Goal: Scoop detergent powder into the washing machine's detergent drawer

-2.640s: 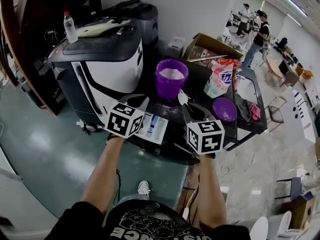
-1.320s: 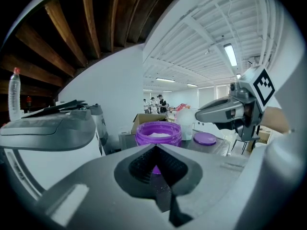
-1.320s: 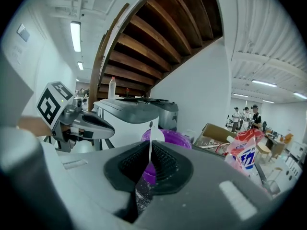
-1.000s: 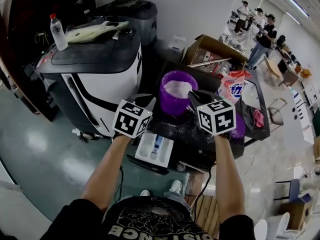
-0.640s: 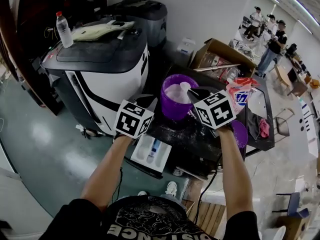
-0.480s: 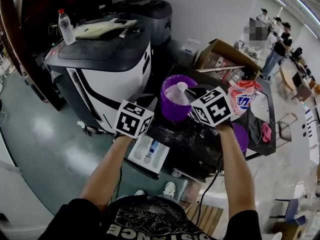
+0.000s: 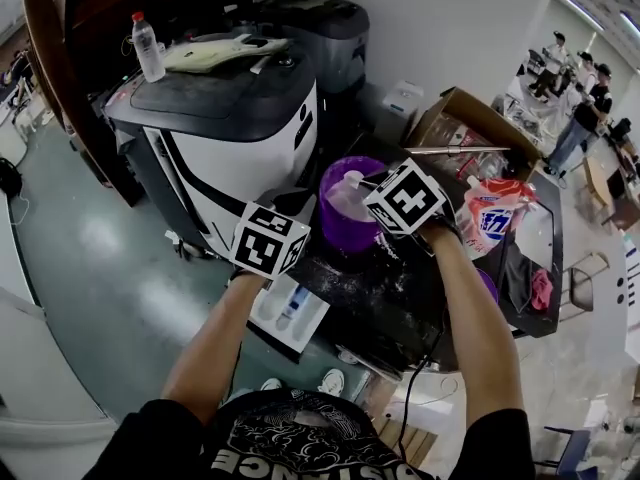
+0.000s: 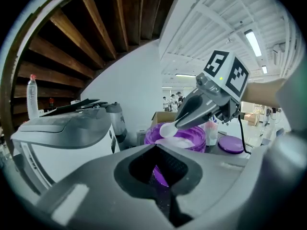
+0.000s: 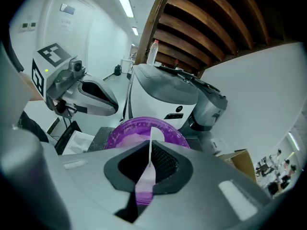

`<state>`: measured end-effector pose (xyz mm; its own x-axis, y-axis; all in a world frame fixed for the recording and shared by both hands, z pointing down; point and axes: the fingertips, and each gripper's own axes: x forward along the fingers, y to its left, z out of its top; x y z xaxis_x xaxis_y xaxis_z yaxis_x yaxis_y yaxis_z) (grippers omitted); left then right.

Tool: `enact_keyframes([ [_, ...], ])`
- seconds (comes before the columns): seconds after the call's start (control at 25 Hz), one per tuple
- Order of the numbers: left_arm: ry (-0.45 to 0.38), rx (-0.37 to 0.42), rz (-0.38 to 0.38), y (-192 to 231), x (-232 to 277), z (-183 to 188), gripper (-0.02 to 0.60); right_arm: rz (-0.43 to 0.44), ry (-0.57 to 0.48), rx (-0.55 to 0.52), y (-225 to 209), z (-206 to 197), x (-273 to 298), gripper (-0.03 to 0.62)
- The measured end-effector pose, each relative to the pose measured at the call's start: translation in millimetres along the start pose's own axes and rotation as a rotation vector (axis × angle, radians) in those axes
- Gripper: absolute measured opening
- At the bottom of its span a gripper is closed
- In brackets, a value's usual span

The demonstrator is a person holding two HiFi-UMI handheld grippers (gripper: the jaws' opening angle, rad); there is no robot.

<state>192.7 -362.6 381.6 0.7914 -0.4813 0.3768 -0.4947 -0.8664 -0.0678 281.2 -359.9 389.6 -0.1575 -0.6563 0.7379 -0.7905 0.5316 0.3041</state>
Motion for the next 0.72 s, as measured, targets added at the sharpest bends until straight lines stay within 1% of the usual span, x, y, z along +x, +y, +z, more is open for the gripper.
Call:
enact_keyframes([
  [0.44, -0.003, -0.023, 0.077, -2, 6, 0, 0.002, 0.077, 0.113, -0.071, 2, -5, 33, 0.038],
  [0.72, 0.006, -0.036, 0.110, -1, 4, -6, 0.002, 0.114, 0.156, -0.091, 4, -4, 50, 0.038],
])
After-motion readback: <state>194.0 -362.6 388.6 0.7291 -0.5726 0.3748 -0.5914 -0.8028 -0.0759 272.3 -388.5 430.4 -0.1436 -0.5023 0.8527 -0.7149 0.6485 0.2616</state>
